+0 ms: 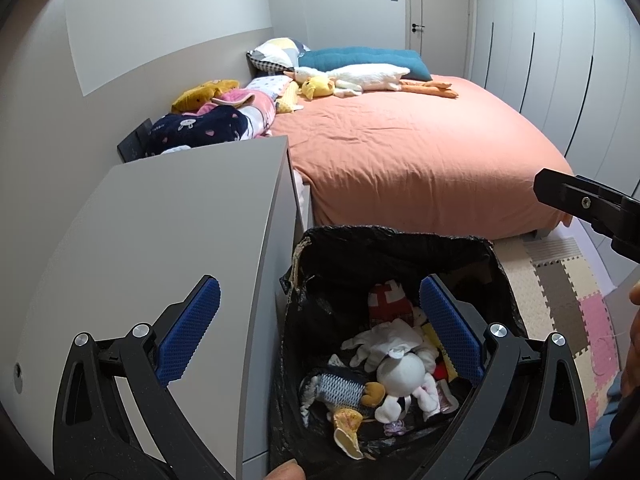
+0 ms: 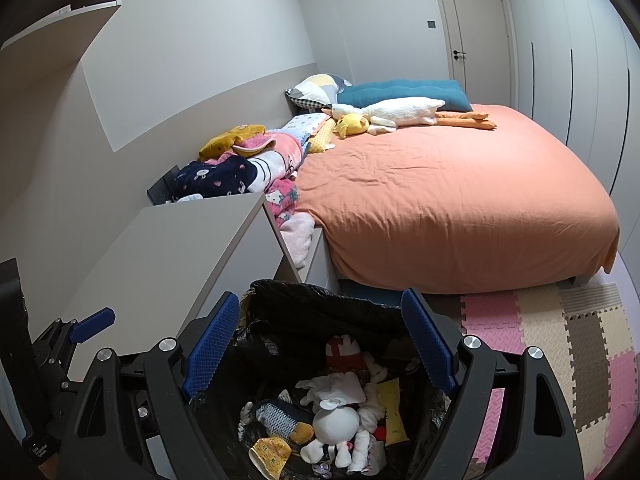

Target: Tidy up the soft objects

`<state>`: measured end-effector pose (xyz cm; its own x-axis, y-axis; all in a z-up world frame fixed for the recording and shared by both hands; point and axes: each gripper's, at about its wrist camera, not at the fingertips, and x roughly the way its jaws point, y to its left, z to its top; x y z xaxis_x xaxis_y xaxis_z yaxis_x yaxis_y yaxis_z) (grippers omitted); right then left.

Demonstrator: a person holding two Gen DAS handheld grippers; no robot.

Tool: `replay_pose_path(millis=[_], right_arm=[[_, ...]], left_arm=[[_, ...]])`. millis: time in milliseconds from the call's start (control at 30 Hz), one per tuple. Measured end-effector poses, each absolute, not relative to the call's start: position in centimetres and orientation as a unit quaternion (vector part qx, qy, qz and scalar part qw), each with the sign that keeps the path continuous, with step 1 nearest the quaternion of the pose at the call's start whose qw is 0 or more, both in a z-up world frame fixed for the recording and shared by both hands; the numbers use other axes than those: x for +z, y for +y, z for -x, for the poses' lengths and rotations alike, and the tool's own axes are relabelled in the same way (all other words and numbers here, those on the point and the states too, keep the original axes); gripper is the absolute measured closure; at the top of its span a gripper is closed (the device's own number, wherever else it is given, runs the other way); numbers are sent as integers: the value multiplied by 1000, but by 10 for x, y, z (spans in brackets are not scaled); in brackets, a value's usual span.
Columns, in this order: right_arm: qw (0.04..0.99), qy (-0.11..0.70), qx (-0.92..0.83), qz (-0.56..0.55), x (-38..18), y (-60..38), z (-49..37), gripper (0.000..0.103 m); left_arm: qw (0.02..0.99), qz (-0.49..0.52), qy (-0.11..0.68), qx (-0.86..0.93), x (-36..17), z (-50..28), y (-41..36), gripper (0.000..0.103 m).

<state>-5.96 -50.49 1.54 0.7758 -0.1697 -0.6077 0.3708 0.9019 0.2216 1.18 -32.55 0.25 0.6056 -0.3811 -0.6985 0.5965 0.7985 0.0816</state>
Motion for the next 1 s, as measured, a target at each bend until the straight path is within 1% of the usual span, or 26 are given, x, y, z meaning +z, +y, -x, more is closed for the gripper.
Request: replay_pose_path(millis=[800, 1000], right_arm=[[927, 303, -145, -165, 12, -505, 60, 20], [927, 304, -145, -165, 11, -505, 60, 20]], left_arm=[[887, -166, 326, -282, 6, -8, -324, 6], [883, -143, 347, -280, 5, -16, -321, 6]])
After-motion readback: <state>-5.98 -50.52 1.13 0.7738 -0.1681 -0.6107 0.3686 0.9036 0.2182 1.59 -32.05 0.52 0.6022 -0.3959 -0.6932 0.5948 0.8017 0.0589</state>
